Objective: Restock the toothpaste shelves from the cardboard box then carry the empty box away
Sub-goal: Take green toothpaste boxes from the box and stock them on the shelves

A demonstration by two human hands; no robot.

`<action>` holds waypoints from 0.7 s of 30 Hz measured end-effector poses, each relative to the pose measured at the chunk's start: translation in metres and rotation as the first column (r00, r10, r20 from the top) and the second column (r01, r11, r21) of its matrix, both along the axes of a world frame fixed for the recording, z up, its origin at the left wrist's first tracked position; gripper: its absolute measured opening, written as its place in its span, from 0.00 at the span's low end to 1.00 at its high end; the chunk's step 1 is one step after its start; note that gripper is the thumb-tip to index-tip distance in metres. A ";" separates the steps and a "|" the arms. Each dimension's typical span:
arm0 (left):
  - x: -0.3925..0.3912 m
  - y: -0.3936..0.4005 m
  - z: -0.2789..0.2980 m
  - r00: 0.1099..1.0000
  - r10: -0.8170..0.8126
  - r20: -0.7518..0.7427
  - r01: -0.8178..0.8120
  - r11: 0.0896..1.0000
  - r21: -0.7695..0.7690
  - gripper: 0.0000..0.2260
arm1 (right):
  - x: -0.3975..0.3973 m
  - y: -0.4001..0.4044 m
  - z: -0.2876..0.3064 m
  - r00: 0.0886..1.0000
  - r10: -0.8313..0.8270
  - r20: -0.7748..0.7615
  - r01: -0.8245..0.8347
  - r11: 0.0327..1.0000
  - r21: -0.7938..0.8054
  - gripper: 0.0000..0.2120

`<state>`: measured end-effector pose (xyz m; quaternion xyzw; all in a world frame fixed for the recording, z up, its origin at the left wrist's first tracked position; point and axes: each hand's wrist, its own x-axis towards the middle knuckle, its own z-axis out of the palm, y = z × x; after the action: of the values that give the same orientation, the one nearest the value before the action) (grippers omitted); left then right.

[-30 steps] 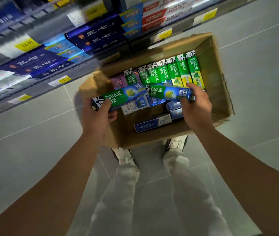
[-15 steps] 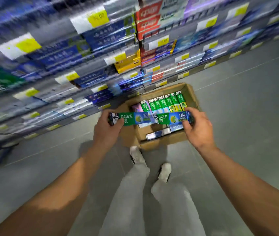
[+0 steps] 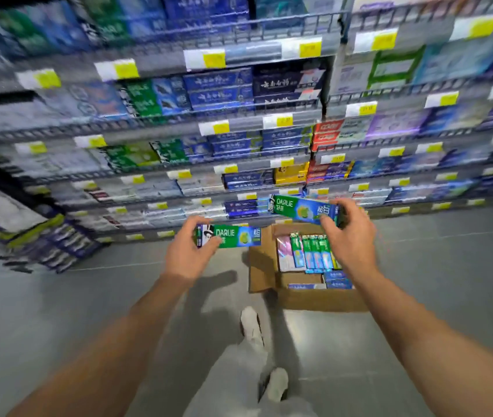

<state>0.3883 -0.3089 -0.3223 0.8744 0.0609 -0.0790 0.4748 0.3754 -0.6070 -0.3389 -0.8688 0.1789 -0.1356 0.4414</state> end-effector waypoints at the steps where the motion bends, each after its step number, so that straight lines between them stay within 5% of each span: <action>1: -0.008 0.010 0.012 0.999 0.015 0.030 -0.016 1.000 0.011 0.16 | 0.000 0.010 0.011 1.000 0.017 0.018 -0.017 1.000 0.016 0.14; 11: -0.034 0.118 0.100 0.968 0.192 0.162 -0.203 0.978 0.055 0.13 | 0.011 0.117 0.100 0.966 0.168 0.197 -0.185 0.980 0.071 0.14; 21: -0.022 0.258 0.168 0.878 0.343 0.335 -0.315 0.939 -0.137 0.10 | 0.044 0.263 0.202 0.906 0.185 0.380 -0.256 0.956 0.144 0.13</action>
<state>0.3667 -0.0512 -0.1540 0.8319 0.1188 0.1591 0.5182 0.4192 -0.3438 -0.1370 -0.7971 0.0070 -0.2246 0.5604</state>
